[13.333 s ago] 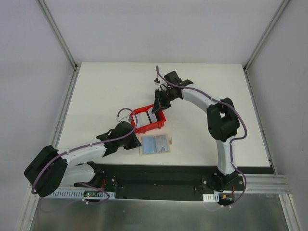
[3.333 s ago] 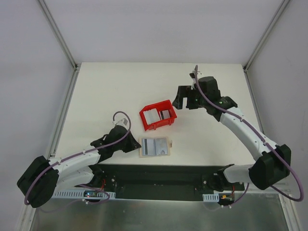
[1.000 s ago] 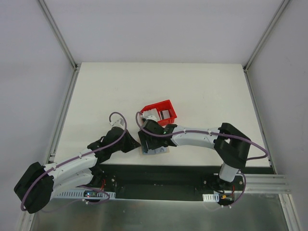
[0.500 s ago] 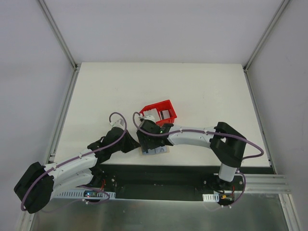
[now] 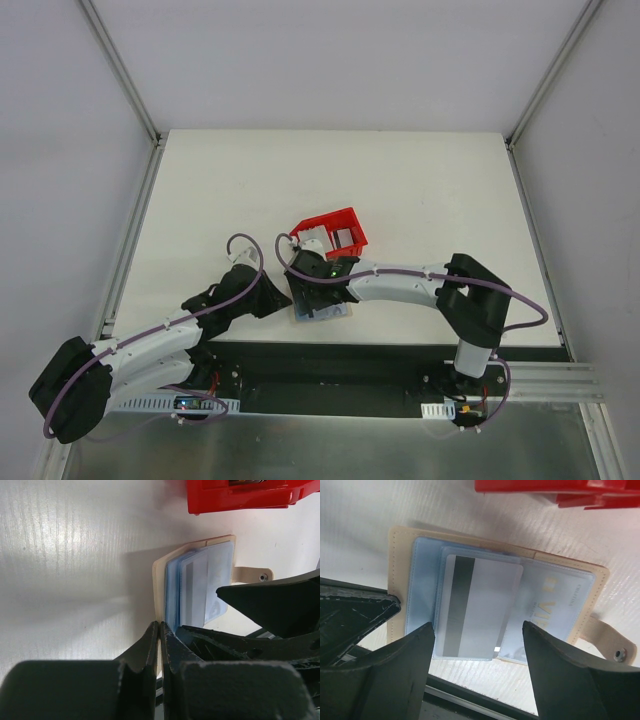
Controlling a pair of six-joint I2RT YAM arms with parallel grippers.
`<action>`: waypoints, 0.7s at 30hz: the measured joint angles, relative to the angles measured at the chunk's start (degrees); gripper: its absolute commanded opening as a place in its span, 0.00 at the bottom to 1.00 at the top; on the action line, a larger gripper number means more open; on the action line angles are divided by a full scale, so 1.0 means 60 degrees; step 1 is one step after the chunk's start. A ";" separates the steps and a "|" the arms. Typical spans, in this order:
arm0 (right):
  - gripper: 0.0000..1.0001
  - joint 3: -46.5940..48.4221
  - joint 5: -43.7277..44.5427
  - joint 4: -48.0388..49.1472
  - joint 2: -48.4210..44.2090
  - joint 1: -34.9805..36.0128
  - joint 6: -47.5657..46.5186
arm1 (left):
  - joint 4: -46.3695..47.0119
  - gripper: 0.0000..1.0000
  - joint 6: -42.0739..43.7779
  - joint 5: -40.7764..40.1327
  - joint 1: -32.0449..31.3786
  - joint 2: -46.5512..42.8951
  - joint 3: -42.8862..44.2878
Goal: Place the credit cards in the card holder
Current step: Turn over the card slot in the card holder.
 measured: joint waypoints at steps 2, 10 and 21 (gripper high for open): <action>0.73 0.0084 0.0164 -0.0138 0.0000 0.0000 -0.0015 | 0.0011 0.00 0.0000 0.0000 0.0000 0.0000 0.0000; 0.73 0.0262 0.0725 -0.0565 -0.0007 0.0036 -0.0113 | 0.0062 0.00 0.0000 0.0004 0.0000 0.0000 0.0000; 0.70 0.0310 0.0998 -0.0776 -0.0098 0.0069 -0.0178 | 0.0069 0.00 0.0000 0.0004 0.0000 0.0000 0.0000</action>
